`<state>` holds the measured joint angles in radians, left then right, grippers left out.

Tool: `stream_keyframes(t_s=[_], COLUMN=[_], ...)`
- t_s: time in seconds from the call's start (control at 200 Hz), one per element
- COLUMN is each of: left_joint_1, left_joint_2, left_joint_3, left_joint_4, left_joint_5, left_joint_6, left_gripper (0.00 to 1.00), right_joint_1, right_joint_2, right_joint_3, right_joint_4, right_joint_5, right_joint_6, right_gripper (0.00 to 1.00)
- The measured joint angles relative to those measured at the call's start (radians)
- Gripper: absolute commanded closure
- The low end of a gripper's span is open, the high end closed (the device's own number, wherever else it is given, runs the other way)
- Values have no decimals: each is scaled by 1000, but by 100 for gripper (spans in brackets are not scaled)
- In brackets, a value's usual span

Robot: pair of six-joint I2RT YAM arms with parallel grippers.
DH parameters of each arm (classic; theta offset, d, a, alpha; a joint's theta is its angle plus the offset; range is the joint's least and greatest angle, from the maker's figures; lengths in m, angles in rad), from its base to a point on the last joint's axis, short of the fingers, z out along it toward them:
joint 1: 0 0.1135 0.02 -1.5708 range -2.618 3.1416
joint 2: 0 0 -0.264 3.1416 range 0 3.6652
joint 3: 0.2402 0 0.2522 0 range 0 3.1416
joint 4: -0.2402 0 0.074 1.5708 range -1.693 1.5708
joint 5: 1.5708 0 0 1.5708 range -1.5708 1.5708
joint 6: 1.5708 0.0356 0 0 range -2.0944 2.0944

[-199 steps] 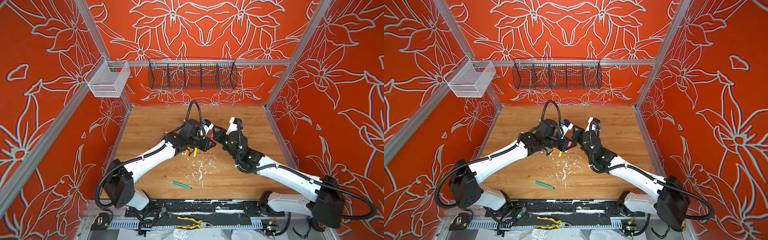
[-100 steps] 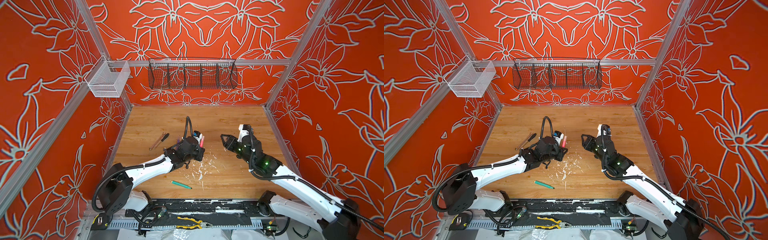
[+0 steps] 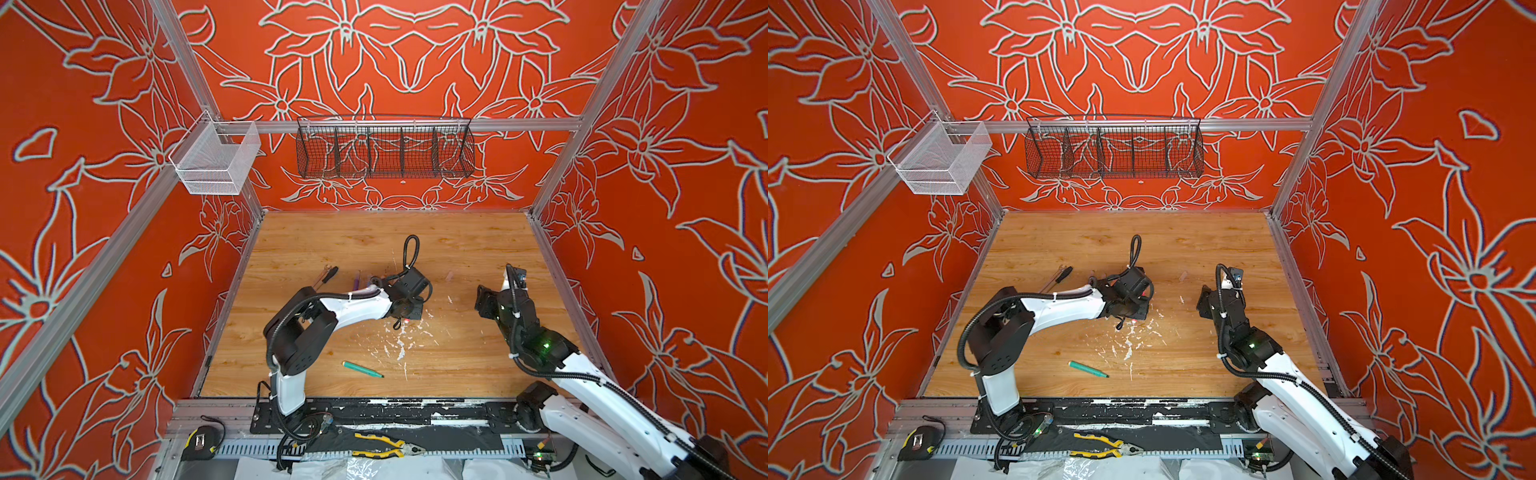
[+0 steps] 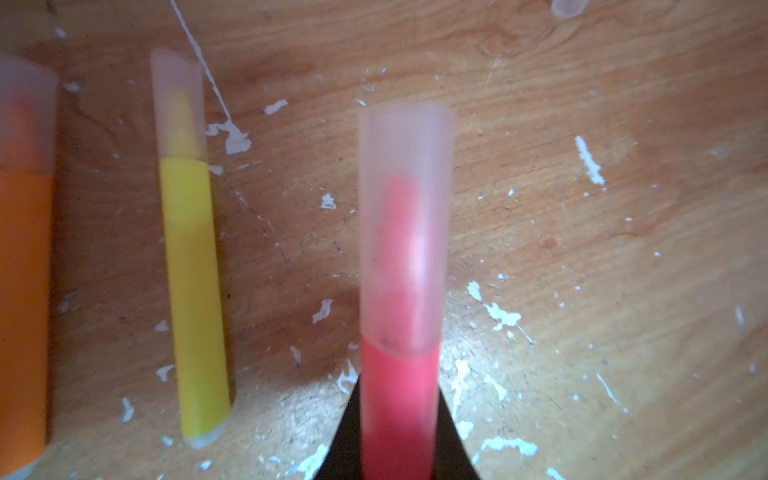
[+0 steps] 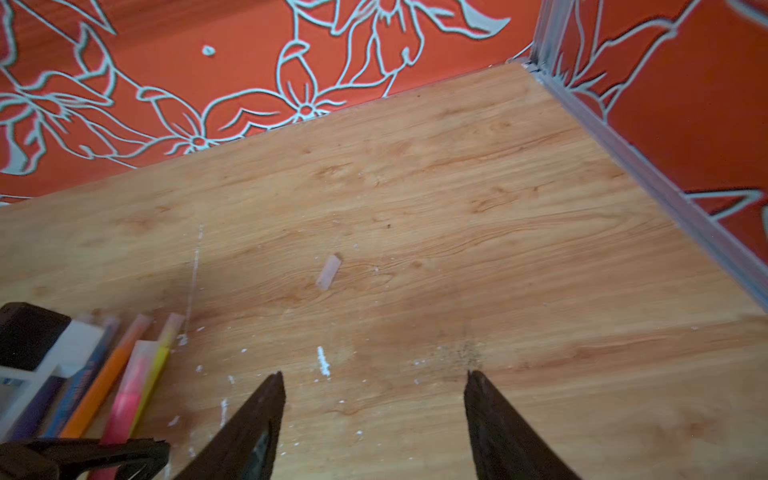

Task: Insert the pens into the pen caps
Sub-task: 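Lower the capped pink marker with the left gripper and lay it on the table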

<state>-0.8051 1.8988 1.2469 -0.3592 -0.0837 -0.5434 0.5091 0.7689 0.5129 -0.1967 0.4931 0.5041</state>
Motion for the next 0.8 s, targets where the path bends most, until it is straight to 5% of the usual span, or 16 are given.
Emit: stream_keyframes(t_s=[0.16,0.295,0.55,0.801], left_joint_1=[0,0,0,0], left_joint_2=[44,45,57,110], left_joint_3=[43,72,121,167], left_joint_4=[-85,-142,-203,-257], left_joint_5=[-6,-17,-41,-62], left_joint_6=[-9,-11,-12,7], left_gripper=[100,83,79,59], right_joint_1=[-34,-48,-63,-64], right_joint_2=[40,93,132,137], right_joint_3=[-3,-31,-69,-71], right_joint_4=[2,38,82,114], right_joint_5=[45,77,95,95], right_joint_6=[-26,-26,-25,-25], right_gripper=[30,33,32,32])
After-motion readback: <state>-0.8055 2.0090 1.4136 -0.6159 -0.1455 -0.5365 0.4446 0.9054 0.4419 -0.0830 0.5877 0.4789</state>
